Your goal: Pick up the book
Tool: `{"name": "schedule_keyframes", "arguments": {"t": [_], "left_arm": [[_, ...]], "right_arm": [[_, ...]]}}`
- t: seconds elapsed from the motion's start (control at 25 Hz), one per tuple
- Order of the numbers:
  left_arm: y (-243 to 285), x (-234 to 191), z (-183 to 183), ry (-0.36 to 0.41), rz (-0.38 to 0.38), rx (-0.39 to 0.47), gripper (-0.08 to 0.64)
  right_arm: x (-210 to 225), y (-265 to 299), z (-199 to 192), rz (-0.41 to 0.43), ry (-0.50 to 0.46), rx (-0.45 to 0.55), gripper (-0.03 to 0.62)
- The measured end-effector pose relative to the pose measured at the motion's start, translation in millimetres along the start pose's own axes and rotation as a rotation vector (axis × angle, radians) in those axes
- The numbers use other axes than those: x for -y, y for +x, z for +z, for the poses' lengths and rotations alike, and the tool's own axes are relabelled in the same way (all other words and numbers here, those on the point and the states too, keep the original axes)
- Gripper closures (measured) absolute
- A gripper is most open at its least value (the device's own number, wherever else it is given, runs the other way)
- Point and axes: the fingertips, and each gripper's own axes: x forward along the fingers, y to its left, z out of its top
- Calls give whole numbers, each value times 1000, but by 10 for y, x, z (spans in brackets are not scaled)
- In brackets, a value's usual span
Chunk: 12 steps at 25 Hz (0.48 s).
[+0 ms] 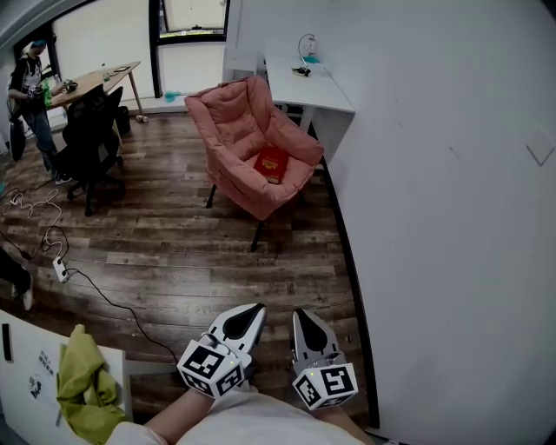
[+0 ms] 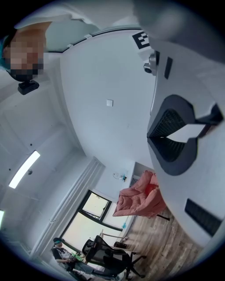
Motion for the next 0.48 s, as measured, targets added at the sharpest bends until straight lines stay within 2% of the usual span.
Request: {"name": "schedule_keyframes", "arguments": {"t": [0.28, 0.48], "left_arm": [[378, -604, 247, 20, -7, 5, 557], [754, -1181, 494, 55, -25, -4, 557]], "right_arm": [[72, 729, -37, 10, -15, -12, 565], [143, 1468, 57, 0, -18, 3, 565]]}}
